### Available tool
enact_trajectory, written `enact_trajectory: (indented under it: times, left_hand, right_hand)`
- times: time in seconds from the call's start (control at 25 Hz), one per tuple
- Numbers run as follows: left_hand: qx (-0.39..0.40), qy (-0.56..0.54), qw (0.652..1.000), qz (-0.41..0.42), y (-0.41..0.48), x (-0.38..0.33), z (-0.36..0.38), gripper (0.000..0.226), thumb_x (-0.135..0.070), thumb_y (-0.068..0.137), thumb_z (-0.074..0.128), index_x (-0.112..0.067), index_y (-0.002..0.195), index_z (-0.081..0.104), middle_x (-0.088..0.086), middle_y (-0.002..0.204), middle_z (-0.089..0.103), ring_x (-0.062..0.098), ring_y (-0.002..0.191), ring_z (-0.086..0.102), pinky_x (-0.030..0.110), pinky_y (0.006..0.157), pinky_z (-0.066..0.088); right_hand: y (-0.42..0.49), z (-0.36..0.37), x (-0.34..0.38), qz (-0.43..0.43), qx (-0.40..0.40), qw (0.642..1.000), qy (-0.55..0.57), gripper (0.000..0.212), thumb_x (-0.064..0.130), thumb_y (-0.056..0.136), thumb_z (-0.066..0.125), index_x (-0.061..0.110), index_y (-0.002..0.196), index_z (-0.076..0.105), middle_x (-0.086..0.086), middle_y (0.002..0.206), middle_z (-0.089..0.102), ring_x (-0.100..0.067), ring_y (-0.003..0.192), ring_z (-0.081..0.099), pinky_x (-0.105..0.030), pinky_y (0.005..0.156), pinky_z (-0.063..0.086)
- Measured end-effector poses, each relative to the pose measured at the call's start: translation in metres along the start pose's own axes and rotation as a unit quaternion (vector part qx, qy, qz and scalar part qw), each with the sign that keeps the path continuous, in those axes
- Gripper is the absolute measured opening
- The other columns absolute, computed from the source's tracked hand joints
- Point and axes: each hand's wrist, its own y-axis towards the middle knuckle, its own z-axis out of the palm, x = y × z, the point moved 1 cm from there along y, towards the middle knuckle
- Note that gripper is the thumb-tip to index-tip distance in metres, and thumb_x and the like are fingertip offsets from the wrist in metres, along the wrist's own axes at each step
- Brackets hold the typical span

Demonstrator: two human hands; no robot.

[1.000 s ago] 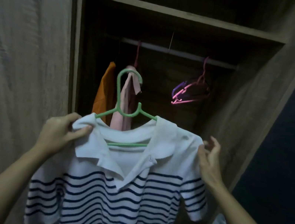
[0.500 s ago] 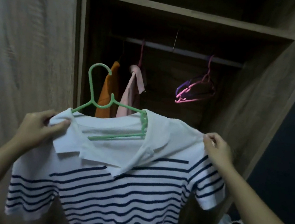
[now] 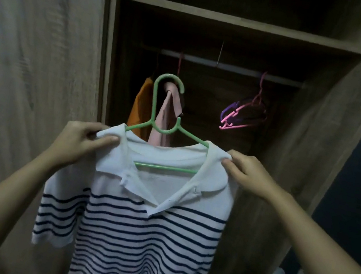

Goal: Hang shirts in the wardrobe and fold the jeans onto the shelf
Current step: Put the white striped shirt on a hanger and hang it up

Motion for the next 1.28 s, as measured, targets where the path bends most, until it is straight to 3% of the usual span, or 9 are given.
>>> enact_trajectory:
  times: [0.28,0.44,0.6,0.76,0.84,0.96,1.08,1.16,1.28]
  left_hand:
    - [0.142,-0.03,0.989,-0.016,0.015,0.003,-0.03,0.025,-0.067,0.069,0.058,-0.061,0.092,0.063,-0.033,0.088,0.066,-0.012,0.082,0.061,0.005,0.068,0.045]
    - [0.108,-0.004,0.994,-0.026,0.009,0.014,-0.018,0.036,-0.062,0.068,0.063,-0.03,0.085,0.07,-0.011,0.082,0.068,0.006,0.071,0.063,0.022,0.061,0.05]
    - [0.066,-0.026,0.997,-0.01,0.006,0.005,-0.008,0.024,-0.044,0.076,0.073,-0.022,0.072,0.067,-0.007,0.068,0.065,0.003,0.057,0.057,0.015,0.049,0.042]
    - [0.199,-0.054,0.978,-0.03,0.006,-0.008,-0.024,0.004,-0.03,0.081,0.069,-0.028,0.084,0.071,-0.009,0.081,0.07,0.004,0.074,0.065,0.017,0.062,0.05]
    - [0.235,-0.04,0.971,-0.023,0.002,-0.015,-0.031,0.015,-0.031,0.085,0.065,-0.026,0.071,0.069,-0.008,0.064,0.063,0.004,0.059,0.058,0.016,0.053,0.042]
    - [0.135,0.025,0.991,0.008,-0.002,-0.026,-0.031,0.034,-0.04,0.086,0.062,-0.03,0.054,0.055,-0.01,0.05,0.046,0.006,0.047,0.043,0.015,0.045,0.029]
    - [0.086,0.102,0.991,0.003,-0.011,-0.036,-0.016,0.039,-0.05,0.085,0.056,-0.024,0.057,0.053,-0.004,0.05,0.048,0.011,0.048,0.046,0.019,0.045,0.029]
    - [0.072,0.156,0.985,-0.01,-0.018,-0.051,0.004,0.036,-0.046,0.089,0.056,-0.026,0.06,0.046,-0.006,0.053,0.045,0.006,0.049,0.042,0.019,0.046,0.024]
    - [0.071,0.218,0.973,-0.038,-0.026,-0.082,0.039,0.028,-0.039,0.094,0.047,-0.024,0.071,0.041,-0.009,0.059,0.037,0.008,0.058,0.043,0.02,0.048,0.02]
  right_hand:
    - [-0.011,-0.007,-0.014,0.052,-0.104,0.987,0.111,0.073,0.084,0.07,0.037,0.013,0.075,0.049,-0.011,0.069,0.053,-0.016,0.064,0.049,-0.041,0.062,0.04]
    - [-0.013,-0.008,-0.012,0.059,-0.084,0.985,0.137,0.061,0.077,0.072,0.046,0.018,0.078,0.057,0.004,0.067,0.056,-0.011,0.065,0.052,-0.036,0.062,0.04]
    - [-0.007,-0.008,-0.004,0.049,-0.058,0.995,0.061,0.032,0.058,0.083,0.049,0.028,0.083,0.062,0.003,0.074,0.063,-0.014,0.068,0.057,-0.038,0.062,0.044]
    - [-0.007,-0.004,-0.004,0.067,-0.07,0.982,0.162,0.039,0.058,0.08,0.051,0.02,0.076,0.058,0.001,0.067,0.052,-0.012,0.063,0.047,-0.035,0.062,0.036]
    - [-0.003,-0.002,-0.003,0.094,-0.07,0.98,0.162,0.047,0.068,0.076,0.048,0.023,0.082,0.06,0.005,0.071,0.055,-0.012,0.07,0.051,-0.035,0.069,0.038]
    - [0.013,0.012,0.015,0.178,-0.151,0.971,-0.049,0.04,0.053,0.086,0.052,0.031,0.119,0.052,-0.001,0.113,0.059,-0.023,0.111,0.05,-0.043,0.102,0.03]
    - [0.032,0.044,0.07,0.216,-0.141,0.956,0.142,0.045,0.039,0.091,0.053,0.011,0.127,0.048,-0.012,0.125,0.055,-0.026,0.113,0.053,-0.041,0.1,0.041]
    - [0.043,0.064,0.106,0.255,-0.079,0.903,0.337,0.042,0.042,0.096,0.042,0.005,0.107,0.058,-0.011,0.103,0.066,-0.023,0.093,0.062,-0.037,0.088,0.049]
    - [0.057,0.077,0.124,0.325,-0.049,0.85,0.411,0.042,0.041,0.097,0.039,0.011,0.078,0.062,-0.006,0.081,0.067,-0.02,0.08,0.064,-0.036,0.086,0.052]
